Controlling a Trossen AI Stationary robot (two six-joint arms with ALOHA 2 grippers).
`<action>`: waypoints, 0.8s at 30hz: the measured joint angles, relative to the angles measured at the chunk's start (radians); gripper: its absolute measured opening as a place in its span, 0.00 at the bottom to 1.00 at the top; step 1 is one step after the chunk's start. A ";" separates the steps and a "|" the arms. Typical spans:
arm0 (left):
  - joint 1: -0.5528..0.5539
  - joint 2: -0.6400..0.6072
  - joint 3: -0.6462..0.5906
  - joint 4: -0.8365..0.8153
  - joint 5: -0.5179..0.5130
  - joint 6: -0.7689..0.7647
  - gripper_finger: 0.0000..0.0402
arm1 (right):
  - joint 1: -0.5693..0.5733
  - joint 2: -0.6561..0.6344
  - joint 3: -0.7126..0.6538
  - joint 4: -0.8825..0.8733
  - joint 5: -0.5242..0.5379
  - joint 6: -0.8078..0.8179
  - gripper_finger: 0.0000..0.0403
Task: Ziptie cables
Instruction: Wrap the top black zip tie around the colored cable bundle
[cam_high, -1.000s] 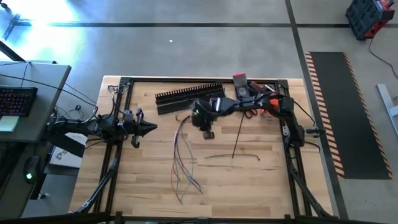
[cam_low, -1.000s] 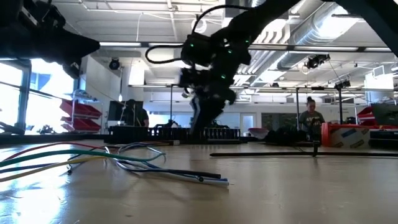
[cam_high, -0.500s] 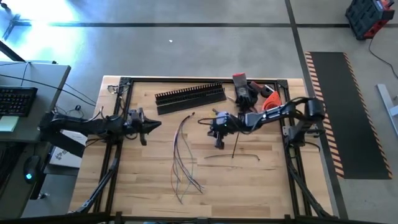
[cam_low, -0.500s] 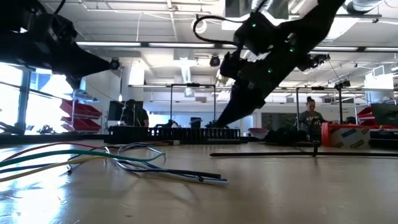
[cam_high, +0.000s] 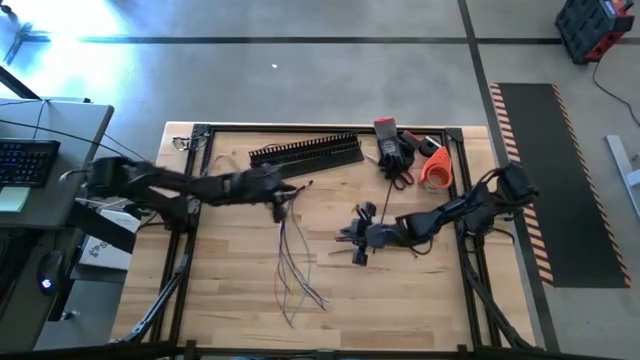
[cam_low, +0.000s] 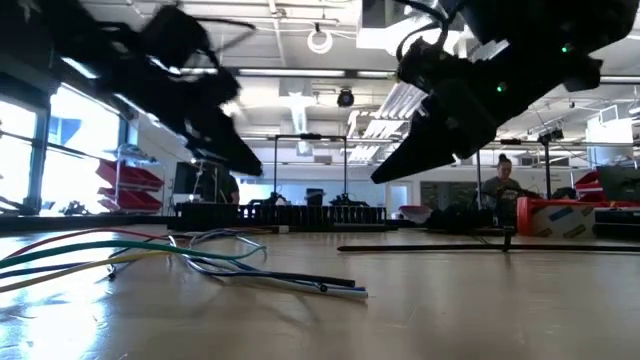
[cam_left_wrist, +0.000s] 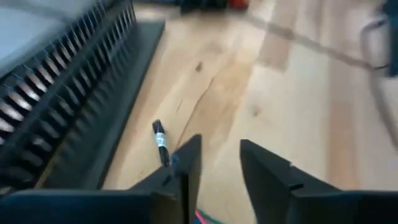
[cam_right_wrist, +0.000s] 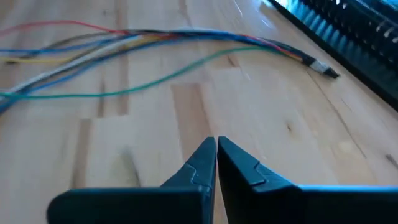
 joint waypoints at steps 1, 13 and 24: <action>0.011 0.055 0.044 -0.031 0.002 0.000 0.31 | 0.016 0.000 0.000 0.001 0.006 0.001 0.00; 0.026 0.415 0.323 -0.275 -0.129 -0.015 0.45 | 0.229 0.001 0.001 -0.017 0.247 0.031 0.00; -0.023 0.248 0.325 -0.361 -0.150 -0.067 0.44 | 0.328 0.002 0.001 -0.009 0.362 0.104 0.00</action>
